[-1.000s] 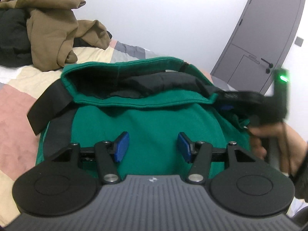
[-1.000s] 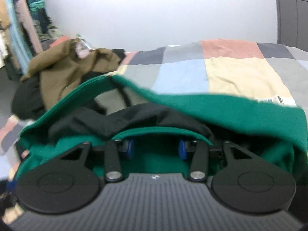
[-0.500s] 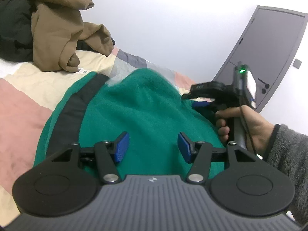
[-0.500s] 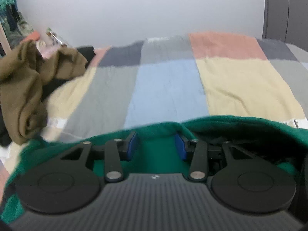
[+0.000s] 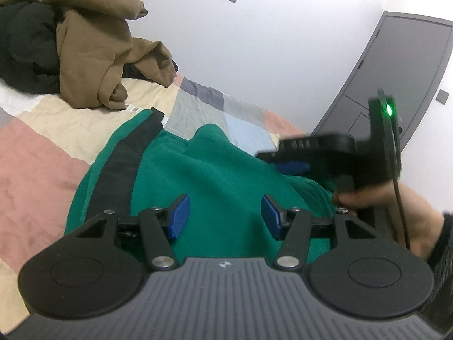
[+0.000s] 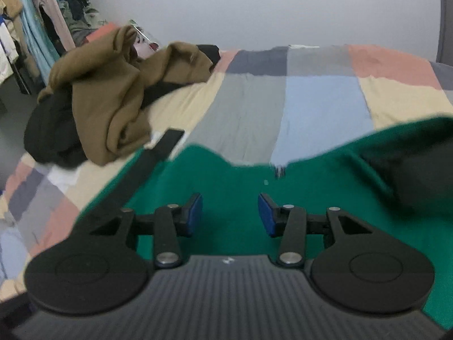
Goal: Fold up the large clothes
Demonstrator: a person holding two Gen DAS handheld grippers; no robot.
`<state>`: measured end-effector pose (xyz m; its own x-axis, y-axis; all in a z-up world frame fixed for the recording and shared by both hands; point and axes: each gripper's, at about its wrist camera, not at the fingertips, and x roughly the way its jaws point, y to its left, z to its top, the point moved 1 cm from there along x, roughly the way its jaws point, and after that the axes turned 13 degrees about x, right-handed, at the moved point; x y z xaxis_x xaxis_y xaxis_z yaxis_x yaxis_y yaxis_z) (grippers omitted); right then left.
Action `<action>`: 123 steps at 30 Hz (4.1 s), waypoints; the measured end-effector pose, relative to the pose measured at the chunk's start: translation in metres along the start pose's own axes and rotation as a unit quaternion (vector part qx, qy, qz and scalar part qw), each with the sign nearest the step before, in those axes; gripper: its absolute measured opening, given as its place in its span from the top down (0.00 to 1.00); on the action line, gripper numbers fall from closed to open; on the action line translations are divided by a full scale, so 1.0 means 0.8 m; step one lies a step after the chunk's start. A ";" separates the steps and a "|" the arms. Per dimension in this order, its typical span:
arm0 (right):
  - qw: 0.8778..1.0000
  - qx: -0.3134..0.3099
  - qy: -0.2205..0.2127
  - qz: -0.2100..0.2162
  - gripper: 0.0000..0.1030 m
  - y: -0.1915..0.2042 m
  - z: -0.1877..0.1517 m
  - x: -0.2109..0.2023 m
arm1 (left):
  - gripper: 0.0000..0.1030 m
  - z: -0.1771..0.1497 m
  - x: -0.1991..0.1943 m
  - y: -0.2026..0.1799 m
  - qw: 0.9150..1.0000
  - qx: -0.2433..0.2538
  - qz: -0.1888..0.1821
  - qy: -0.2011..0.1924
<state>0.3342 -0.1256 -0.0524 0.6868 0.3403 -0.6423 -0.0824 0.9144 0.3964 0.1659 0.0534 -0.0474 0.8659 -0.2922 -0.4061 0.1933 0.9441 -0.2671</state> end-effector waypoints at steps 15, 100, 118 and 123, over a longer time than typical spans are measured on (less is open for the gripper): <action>0.983 0.079 -0.075 -0.150 0.53 -0.172 0.003 -0.062 | 0.40 -0.003 0.004 -0.004 1.000 0.009 0.007 -0.002; 0.857 0.497 0.057 0.124 0.10 -0.224 -0.207 -0.129 | 0.16 -0.065 -0.009 -0.015 0.955 -0.254 -0.092 0.126; 0.824 0.558 -0.072 0.067 0.10 -0.264 -0.188 -0.132 | 0.17 -0.110 0.033 0.051 0.884 -0.455 -0.096 0.057; 0.863 0.499 -0.068 0.044 0.46 -0.269 -0.172 -0.137 | 0.37 -0.103 0.033 0.046 0.901 -0.427 -0.062 0.048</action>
<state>0.1773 -0.3295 -0.1574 0.7934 0.3082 -0.5250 0.4777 0.2192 0.8507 0.1576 0.0678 -0.1397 0.8099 -0.4388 -0.3894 -0.1748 0.4530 -0.8742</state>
